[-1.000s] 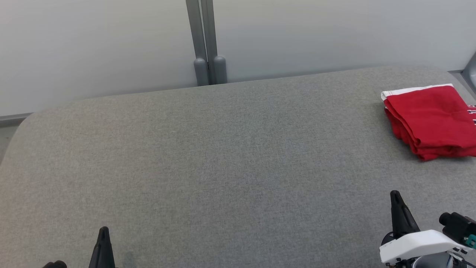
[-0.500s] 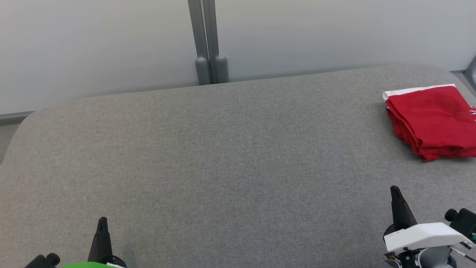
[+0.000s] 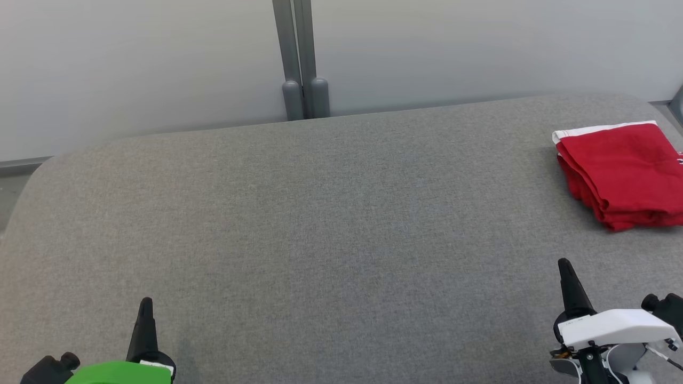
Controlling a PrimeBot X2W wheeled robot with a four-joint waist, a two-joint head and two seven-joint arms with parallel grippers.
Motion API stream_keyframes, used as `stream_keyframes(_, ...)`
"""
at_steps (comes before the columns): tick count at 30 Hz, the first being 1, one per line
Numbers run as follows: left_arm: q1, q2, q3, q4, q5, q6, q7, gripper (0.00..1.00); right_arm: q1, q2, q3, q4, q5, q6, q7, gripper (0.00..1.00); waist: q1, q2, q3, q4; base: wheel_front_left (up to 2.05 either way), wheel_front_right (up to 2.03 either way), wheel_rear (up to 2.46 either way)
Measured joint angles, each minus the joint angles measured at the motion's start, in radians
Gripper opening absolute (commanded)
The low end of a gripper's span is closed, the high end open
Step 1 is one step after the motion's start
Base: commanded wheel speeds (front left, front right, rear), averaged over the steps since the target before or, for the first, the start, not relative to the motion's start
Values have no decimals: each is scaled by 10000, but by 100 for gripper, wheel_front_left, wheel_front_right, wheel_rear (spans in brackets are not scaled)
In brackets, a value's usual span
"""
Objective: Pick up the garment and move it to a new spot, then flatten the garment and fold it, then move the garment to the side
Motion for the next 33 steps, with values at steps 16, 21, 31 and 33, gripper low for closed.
stream_keyframes(16,-476,8,115,128,-1611,-77,445,0,-258,-8,-67,125,1889,-2,462,0,0,0,28,65,0,0,0)
stream_keyframes(21,-589,12,142,167,-2079,-86,581,0,-367,-13,-84,151,2401,-2,594,0,0,0,36,85,0,0,0)
stream_keyframes(31,-841,15,188,228,-2926,-117,811,0,-505,-19,-121,203,3336,-2,823,0,0,0,53,124,0,0,0)
stream_keyframes(33,-893,15,197,240,-3120,-119,848,0,-536,-21,-127,215,3540,-2,867,0,0,0,57,132,0,0,0)
